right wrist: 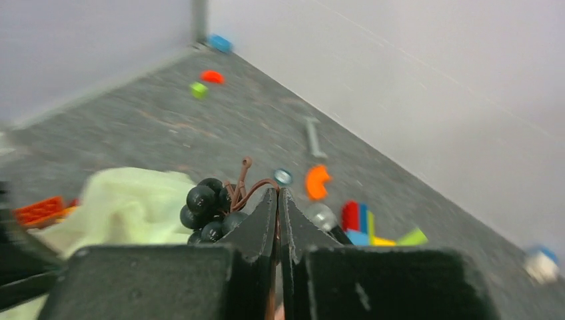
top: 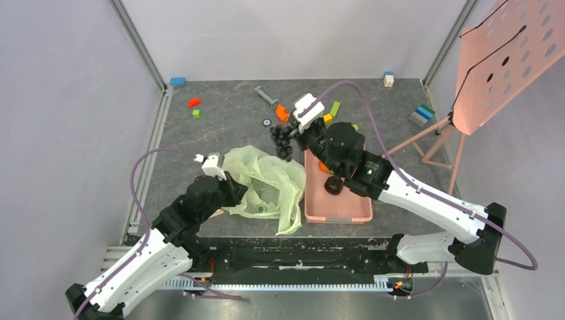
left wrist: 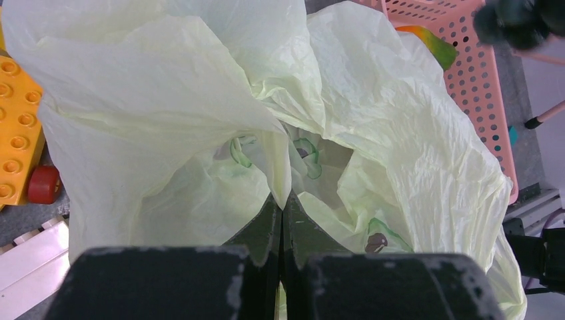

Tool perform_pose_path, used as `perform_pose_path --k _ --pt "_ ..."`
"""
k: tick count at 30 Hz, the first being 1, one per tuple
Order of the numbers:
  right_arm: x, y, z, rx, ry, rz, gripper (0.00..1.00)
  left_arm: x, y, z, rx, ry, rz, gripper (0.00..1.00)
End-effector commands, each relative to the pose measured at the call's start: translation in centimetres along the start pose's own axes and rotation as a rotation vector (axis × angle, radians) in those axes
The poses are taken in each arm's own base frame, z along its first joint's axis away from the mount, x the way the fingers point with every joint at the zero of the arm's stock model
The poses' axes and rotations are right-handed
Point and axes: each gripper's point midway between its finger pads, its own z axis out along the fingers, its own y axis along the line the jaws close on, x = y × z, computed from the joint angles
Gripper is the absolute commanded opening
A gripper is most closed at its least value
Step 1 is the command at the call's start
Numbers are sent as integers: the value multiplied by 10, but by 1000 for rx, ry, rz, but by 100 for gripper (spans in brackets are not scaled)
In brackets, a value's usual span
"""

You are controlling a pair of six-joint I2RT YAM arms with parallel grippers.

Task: Take the fake fruits out of the plastic bag

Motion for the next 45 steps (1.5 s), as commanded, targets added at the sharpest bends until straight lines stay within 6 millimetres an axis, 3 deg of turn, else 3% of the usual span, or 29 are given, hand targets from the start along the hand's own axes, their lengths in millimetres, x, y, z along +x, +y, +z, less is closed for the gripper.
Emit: perform_pose_path --k 1,5,8,14,26,32,37,45 --pt "25 -68 -16 225 130 40 0 -21 -16 -8 41 -48 -21 2" --pt "50 -100 -31 330 187 30 0 -22 -17 -8 40 -45 -10 2" --pt "69 -111 -40 365 231 19 0 -23 -17 -7 37 -42 -1 2" --pt "121 -99 -53 334 351 22 0 -25 -19 -6 40 -38 14 2" --pt "200 -72 -92 290 520 112 0 -20 -18 -4 38 -28 5 2" --pt "223 -62 -96 265 559 131 0 -18 -20 -1 44 -14 6 2" --pt "222 -57 -88 236 553 132 0 -19 -19 -2 42 -20 8 2" --pt "229 -54 -76 227 583 103 12 -19 -19 -4 44 -21 2 2"
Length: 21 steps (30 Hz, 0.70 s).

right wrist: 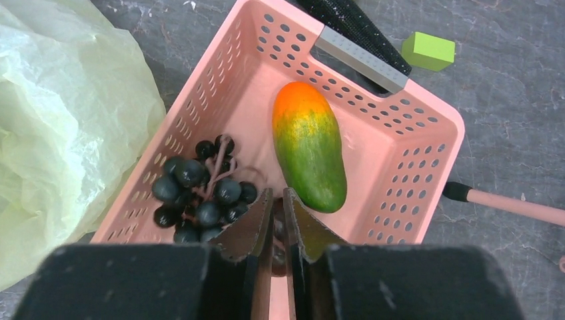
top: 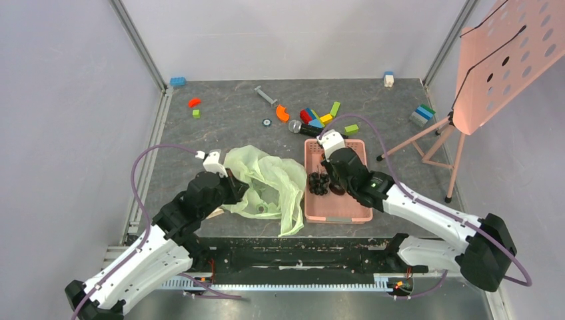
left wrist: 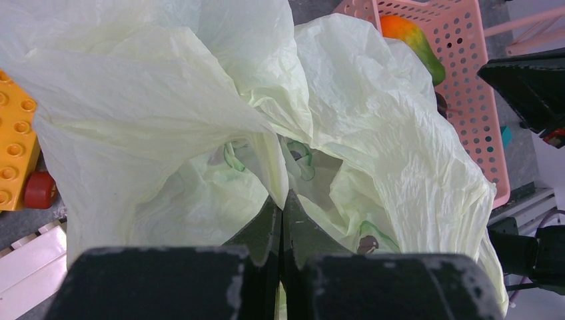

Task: Take the fake fruits out of the plastic bag

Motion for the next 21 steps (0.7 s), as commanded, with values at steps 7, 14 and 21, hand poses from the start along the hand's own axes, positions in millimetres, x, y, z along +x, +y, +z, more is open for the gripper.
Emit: perform_pose_path --k 7,14,21 --pt "-32 9 -7 -62 -77 39 44 -15 -13 -5 41 -33 13 2" --pt "-80 33 -47 -286 -272 68 51 -22 -23 -5 73 -37 35 2" --pt "-113 83 -83 -490 -375 57 50 -33 -33 -9 106 -57 57 2"
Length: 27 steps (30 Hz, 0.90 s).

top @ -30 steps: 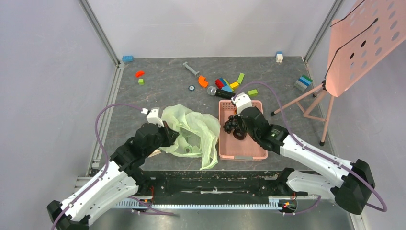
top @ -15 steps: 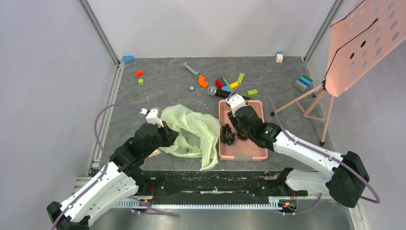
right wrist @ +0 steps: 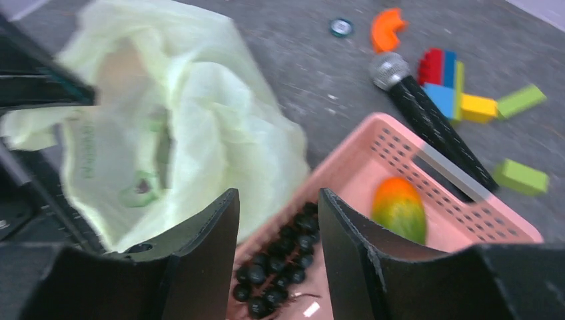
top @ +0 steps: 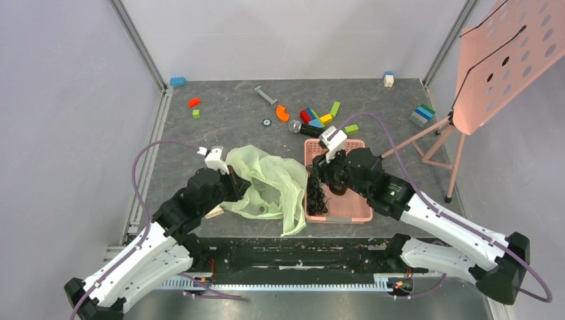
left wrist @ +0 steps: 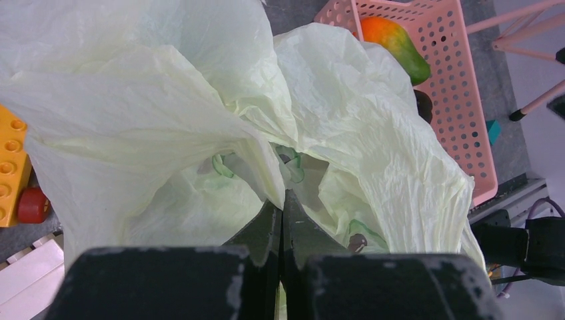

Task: Take the fake fruits out of the plastic bag

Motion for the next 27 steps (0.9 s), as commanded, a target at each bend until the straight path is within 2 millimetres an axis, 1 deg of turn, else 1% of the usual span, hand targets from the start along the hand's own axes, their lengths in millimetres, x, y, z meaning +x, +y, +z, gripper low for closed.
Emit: perform_pose_path --k 1,3,4,5,7,9,11,13,18,20,25,27 --pt "-44 56 -4 -173 -107 -8 49 -28 -24 -9 81 -67 37 2" --pt "-48 84 -3 -238 -111 -15 48 -30 -25 -9 86 -70 38 2" --pt "-50 97 -2 -271 -118 -1 45 -30 -25 -9 86 -69 40 2" --pt "-49 109 0 -303 -119 14 42 -30 -26 -10 86 -68 38 2" --pt "-51 130 2 -371 -139 57 31 -29 -25 -9 81 -64 36 2" --pt "-46 146 7 -407 -131 115 22 -28 -22 -9 65 -62 26 2" --pt "-38 158 13 -432 -115 162 17 -27 -20 -10 58 -61 22 2" --pt "-25 169 21 -440 -80 180 14 -26 -19 -9 56 -60 16 2" --pt "2 187 41 -413 -2 214 8 -26 -21 -10 64 -55 9 2" --pt "11 189 51 -373 24 218 6 -26 -21 -9 60 -56 10 2" --pt "33 173 80 -210 58 214 4 -27 -16 -11 42 -66 13 2" --pt "35 171 92 -173 58 208 4 -27 -12 -12 21 -69 17 2"
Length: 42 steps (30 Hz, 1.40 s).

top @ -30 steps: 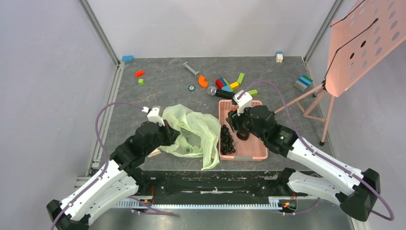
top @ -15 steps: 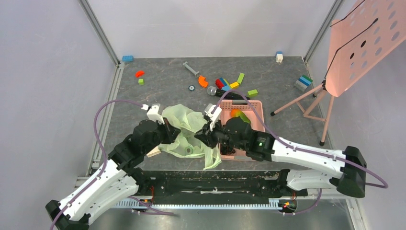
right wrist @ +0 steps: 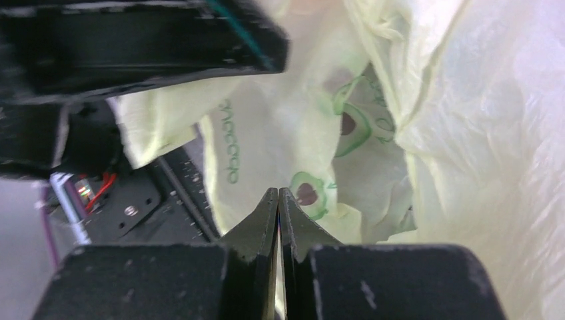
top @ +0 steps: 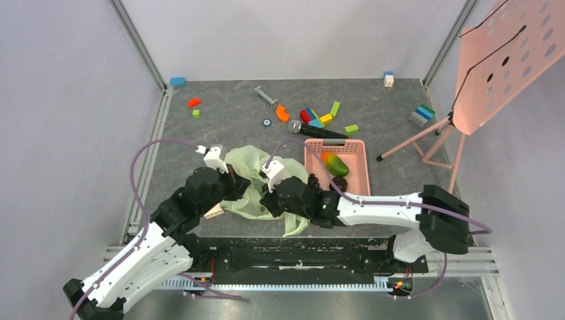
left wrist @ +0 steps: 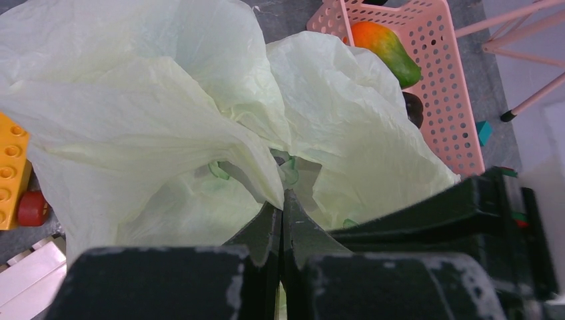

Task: Take the fake fruits out of the plastic bag

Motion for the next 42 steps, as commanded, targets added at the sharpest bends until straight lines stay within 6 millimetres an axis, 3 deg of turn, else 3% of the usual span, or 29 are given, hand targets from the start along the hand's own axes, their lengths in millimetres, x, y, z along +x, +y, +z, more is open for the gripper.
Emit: perform_pose_path --k 1,5,8,16,25,30,42 --pt "-32 -11 22 117 -103 35 5 -16 0 -8 -17 -55 17 2" --pt "-29 -14 48 159 -79 4 6 -19 4 -12 -36 -61 26 2" --pt "-30 -27 61 230 -85 -11 7 -20 8 -14 -59 -63 30 2" --pt "-35 -76 80 360 -97 1 10 -23 12 -13 -93 -64 40 2" --pt "-52 -112 104 349 -137 40 19 -27 13 -5 -122 -66 44 2" --pt "-67 -120 116 316 -174 45 35 -27 18 0 -163 -58 50 2" --pt "-85 -121 142 233 -289 88 56 -30 12 7 -148 -49 59 2"
